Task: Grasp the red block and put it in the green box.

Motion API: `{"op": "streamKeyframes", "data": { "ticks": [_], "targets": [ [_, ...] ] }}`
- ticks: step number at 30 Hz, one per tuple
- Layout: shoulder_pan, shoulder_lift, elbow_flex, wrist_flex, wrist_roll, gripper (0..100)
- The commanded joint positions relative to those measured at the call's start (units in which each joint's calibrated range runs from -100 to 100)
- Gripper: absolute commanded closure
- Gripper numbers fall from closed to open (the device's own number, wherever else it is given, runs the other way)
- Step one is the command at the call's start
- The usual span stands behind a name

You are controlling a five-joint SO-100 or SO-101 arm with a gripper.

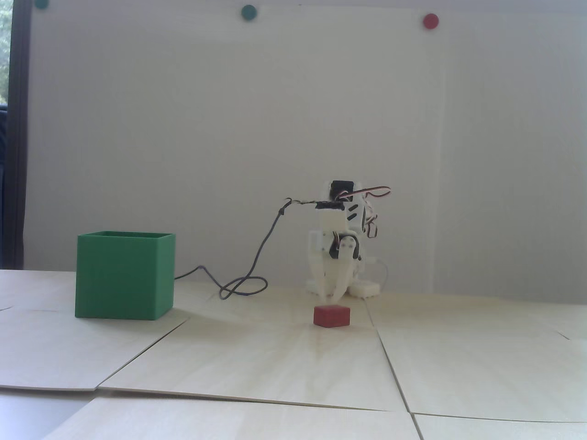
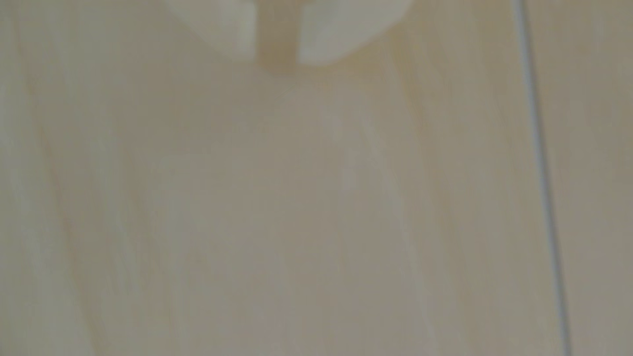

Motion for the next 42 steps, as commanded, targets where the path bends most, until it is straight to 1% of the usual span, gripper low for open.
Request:
{"op": "streamKeyframes", "data": {
  "ticks": [1,3,7,12,17,21,23,25,29,32,40,42],
  "targets": [
    [-0.45,20.63,-16.36,-17.41,-0.20,97],
    [-0.45,29.63,-24.61,-19.35,-0.25,97],
    [-0.13,48.58,-45.91,-19.10,-0.25,97],
    [-0.21,67.45,-65.34,-19.86,-0.30,97],
    [-0.85,82.61,-82.55,-19.01,-0.30,97],
    [-0.37,92.08,-94.27,-15.22,-0.25,96],
    [-0.21,95.01,-98.17,-12.86,-0.25,91],
    [-0.13,96.98,-101.19,-10.67,-0.20,88],
    [0.35,99.03,-103.94,-7.38,0.27,88],
    [0.35,99.43,-104.03,-7.12,0.43,88],
    [0.27,99.43,-103.49,-6.96,4.85,88],
    [0.27,99.43,-103.76,-5.10,6.21,88]
  ]
}}
